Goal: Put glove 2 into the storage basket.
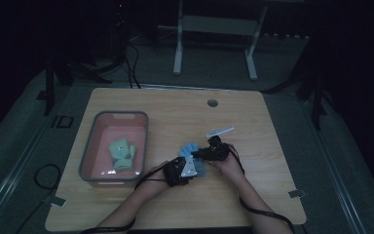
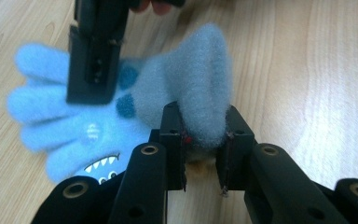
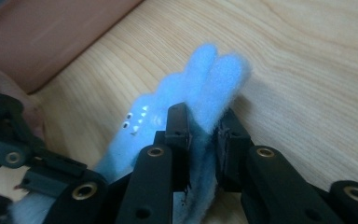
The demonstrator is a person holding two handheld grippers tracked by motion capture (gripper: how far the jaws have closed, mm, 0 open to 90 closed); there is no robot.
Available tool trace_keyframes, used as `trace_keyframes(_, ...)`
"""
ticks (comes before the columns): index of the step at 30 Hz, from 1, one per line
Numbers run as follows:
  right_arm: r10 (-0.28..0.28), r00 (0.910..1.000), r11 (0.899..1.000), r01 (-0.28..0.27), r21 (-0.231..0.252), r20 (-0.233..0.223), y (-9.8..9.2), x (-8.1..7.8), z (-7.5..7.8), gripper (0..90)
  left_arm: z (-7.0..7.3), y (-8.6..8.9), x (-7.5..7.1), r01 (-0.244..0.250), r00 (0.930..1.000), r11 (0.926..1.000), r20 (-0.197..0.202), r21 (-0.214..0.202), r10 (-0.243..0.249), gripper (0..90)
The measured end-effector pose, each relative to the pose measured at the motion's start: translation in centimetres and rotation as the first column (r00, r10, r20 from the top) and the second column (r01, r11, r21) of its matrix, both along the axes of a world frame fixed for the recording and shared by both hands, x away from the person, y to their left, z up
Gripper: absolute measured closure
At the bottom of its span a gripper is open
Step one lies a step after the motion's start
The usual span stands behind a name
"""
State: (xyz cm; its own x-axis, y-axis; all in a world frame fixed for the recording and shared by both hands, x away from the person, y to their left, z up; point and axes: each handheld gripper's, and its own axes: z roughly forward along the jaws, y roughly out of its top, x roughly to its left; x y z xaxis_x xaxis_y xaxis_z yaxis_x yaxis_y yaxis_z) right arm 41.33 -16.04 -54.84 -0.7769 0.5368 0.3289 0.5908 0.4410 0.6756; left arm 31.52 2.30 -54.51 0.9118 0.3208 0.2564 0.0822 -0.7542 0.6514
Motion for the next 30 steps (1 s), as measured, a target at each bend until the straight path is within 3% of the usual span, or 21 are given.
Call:
trace_keyframes(9,0.021,0.9985,1.0,-0.021,0.008,0.051,0.7,-0.9,2.7,78.0,2.4,0.8,-0.6,-0.007,0.9998,0.9994,-0.018,-0.035,0.006,75.9)
trace_keyframes(14,0.03,0.9971,0.999,-0.031,0.015,0.07,0.9,-1.3,3.7,78.1,4.0,0.7,-1.2,-0.004,1.0,0.9999,0.005,-0.016,0.004,75.9)
trace_keyframes(20,0.029,0.9954,0.999,-0.033,0.038,0.091,0.7,-1.6,5.1,78.1,5.7,0.9,-1.5,-0.001,0.9999,0.9997,0.016,-0.026,0.001,75.8)
trace_keyframes(25,0.037,0.9926,0.998,-0.042,0.039,0.116,1.0,-1.7,6.6,78.1,7.0,1.7,-1.5,0.004,0.9997,0.9996,0.025,-0.027,-0.003,75.9)
trace_keyframes(30,0.055,0.9904,0.998,-0.06,0.037,0.127,2.2,-1.8,7.8,78.1,8.0,2.7,-1.7,0.0,0.9993,1.0,0.037,-0.001,0.0,75.9)
